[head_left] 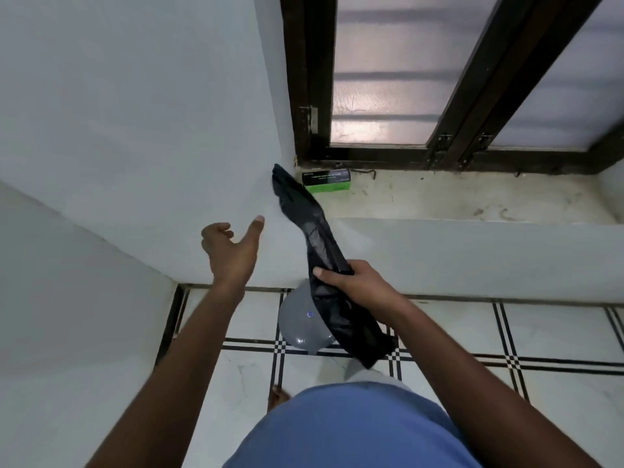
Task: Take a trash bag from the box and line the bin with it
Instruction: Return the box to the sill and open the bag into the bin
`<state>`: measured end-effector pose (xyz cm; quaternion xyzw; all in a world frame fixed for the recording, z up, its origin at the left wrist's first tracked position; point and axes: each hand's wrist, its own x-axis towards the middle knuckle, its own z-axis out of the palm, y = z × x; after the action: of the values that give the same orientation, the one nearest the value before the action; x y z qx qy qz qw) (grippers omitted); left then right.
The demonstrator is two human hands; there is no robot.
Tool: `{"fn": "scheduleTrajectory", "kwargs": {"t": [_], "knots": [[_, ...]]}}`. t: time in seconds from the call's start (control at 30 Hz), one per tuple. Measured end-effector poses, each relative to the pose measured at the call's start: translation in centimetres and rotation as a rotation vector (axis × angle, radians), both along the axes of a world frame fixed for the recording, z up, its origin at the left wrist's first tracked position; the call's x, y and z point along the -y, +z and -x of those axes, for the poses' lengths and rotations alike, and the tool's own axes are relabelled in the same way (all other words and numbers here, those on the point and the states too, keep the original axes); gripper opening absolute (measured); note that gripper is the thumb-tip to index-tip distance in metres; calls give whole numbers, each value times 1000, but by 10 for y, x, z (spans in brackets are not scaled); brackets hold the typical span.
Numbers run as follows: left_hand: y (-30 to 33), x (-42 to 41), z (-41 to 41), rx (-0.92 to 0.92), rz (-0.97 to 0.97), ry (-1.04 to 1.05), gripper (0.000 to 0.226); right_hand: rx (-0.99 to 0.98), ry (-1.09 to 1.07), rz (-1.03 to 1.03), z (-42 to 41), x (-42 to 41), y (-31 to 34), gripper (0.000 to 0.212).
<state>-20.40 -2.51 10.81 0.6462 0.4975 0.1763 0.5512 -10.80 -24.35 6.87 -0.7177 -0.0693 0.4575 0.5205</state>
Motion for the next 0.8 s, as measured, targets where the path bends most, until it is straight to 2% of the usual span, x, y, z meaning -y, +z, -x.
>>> {"fn": "scheduleTrajectory", "kwargs": {"t": [0.03, 0.07, 0.13, 0.17, 0.2, 0.27, 0.4, 0.53, 0.6, 0.73, 0.8], "knots": [[2, 7, 10, -19, -88, -76, 49, -8, -85, 0, 10, -7, -2, 32], [7, 16, 20, 21, -83, -220, 42, -29, -160, -4, 20, -14, -3, 32], [16, 33, 40, 66, 54, -615, 42, -75, -264, -8, 33, -26, -5, 33], [18, 40, 51, 11, 53, -824, 46, -98, -303, -12, 39, -30, -3, 33], [17, 44, 60, -83, -31, -1006, 57, -131, -349, -17, 44, -34, -1, 33], [6, 46, 72, -227, -297, -1180, 70, -224, -439, -51, 52, -41, 2, 36], [-8, 34, 80, -152, -461, -1106, 40, -363, -523, -166, 58, -49, 6, 42], [-9, 27, 85, -203, -603, -1045, 68, -454, -464, -264, 57, -54, 13, 30], [-9, 26, 86, -153, -481, -961, 59, -448, -462, -305, 55, -61, 17, 30], [-5, 19, 76, -3, -28, -645, 25, -315, -447, -311, 45, -67, 28, 41], [0, 14, 71, 90, 188, -482, 10, -224, -379, -282, 44, -63, 35, 57]]}}
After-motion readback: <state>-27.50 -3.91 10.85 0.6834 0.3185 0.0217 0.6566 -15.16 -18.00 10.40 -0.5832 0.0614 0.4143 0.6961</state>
